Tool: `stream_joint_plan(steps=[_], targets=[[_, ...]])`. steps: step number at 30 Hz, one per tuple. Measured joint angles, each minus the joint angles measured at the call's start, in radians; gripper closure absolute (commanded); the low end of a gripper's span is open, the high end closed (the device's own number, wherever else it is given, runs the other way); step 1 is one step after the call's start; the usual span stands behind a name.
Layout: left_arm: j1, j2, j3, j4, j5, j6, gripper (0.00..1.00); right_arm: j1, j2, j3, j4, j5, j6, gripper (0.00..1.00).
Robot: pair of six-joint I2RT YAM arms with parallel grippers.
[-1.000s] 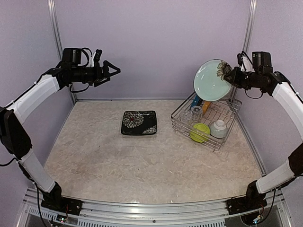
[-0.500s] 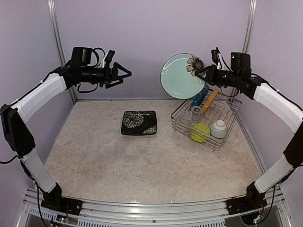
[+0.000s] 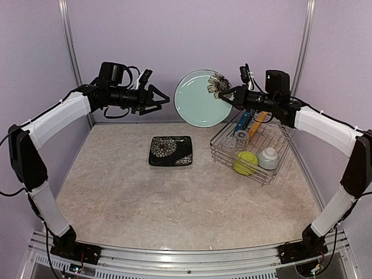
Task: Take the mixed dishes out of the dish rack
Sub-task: Pass from the right arm to the left
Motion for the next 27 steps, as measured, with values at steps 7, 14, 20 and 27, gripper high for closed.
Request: stream_joint_plan(steps=[7, 14, 20, 27], targets=[[-0.005, 0.016, 0.0, -0.004, 0.001, -0.008, 0.51, 0.034, 0.043, -0.003, 0.065, -0.038, 0.048, 1.0], [-0.012, 0.032, 0.011, 0.003, 0.017, -0.037, 0.63, 0.042, 0.071, -0.005, 0.143, -0.074, 0.1, 1.0], [-0.012, 0.038, 0.013, 0.016, 0.037, -0.061, 0.8, 0.042, 0.099, -0.027, 0.208, -0.1, 0.153, 1.0], [-0.009, 0.038, 0.005, 0.049, 0.041, -0.09, 1.0, 0.042, 0.108, -0.059, 0.266, -0.107, 0.202, 1.0]])
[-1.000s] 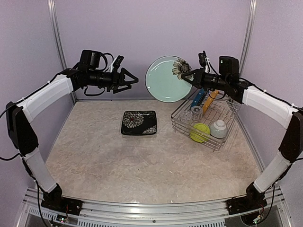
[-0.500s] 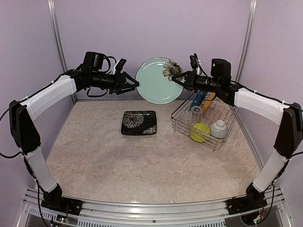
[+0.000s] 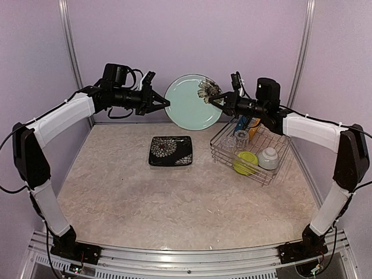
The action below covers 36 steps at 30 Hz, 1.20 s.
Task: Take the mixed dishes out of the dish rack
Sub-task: Pass from the right arm to the left, then place the plate on the plate.
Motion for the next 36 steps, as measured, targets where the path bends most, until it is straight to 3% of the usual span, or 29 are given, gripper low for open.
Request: stream_joint_plan(steps=[3, 8, 18, 27, 36], targets=[[-0.001, 0.001, -0.003, 0.001, -0.008, -0.008, 1.0, 0.0, 0.0, -0.006, 0.004, 0.003, 0.005, 1.0], [0.005, 0.005, -0.018, 0.016, -0.01, -0.034, 1.0, 0.0, 0.0, -0.012, 0.009, -0.002, 0.018, 0.68], [0.043, 0.024, -0.083, 0.034, 0.031, -0.114, 1.0, 0.002, -0.002, -0.008, 0.017, 0.013, 0.002, 0.25], [0.098, 0.024, -0.16, 0.117, 0.078, -0.212, 1.0, -0.005, -0.002, -0.003, -0.094, 0.076, -0.037, 0.04], [0.179, 0.027, -0.187, 0.157, 0.121, -0.282, 1.0, -0.029, -0.005, 0.011, -0.224, 0.132, -0.08, 0.01]])
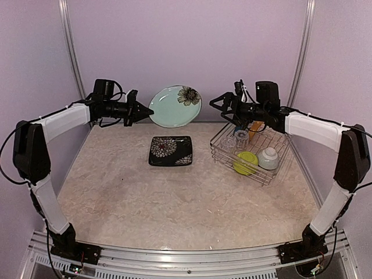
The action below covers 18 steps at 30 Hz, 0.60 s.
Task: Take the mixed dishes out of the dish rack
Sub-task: Place the plate on the plate.
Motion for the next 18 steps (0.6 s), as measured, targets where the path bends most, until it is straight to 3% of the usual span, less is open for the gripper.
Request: stream_joint_plan(steps=[9, 18], targets=[[0.097, 0.113, 0.0, -0.072, 0.007, 0.026, 1.0, -0.018, -0.021, 0.013, -0.108, 0.01, -0.069, 0.01], [0.109, 0.204, 0.0, -0.127, 0.005, 0.067, 1.0, -0.034, -0.061, 0.013, -0.162, 0.013, -0.105, 0.01]])
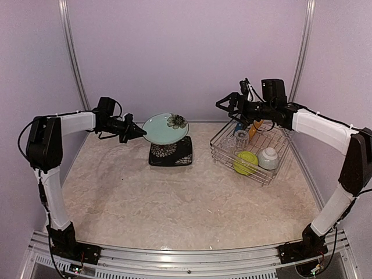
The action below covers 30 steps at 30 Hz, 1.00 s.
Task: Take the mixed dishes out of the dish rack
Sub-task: Place the plate on the plate.
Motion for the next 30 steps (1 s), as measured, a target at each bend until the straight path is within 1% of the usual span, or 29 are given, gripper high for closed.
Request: stream_joint_plan(steps=[12, 20, 30], targets=[[0.0, 0.109, 0.034, -0.032, -0.001, 0.028, 1.0, -0.025, -0.014, 0.0, -0.033, 0.003, -0.005, 0.01], [0.0, 0.145, 0.038, -0.061, -0.011, 0.053, 1.0, -0.034, -0.029, 0.0, -0.035, 0.003, -0.005, 0.01], [-0.007, 0.201, 0.114, -0.106, -0.025, 0.081, 1.0, -0.045, -0.045, -0.013, -0.035, 0.003, -0.004, 0.01]])
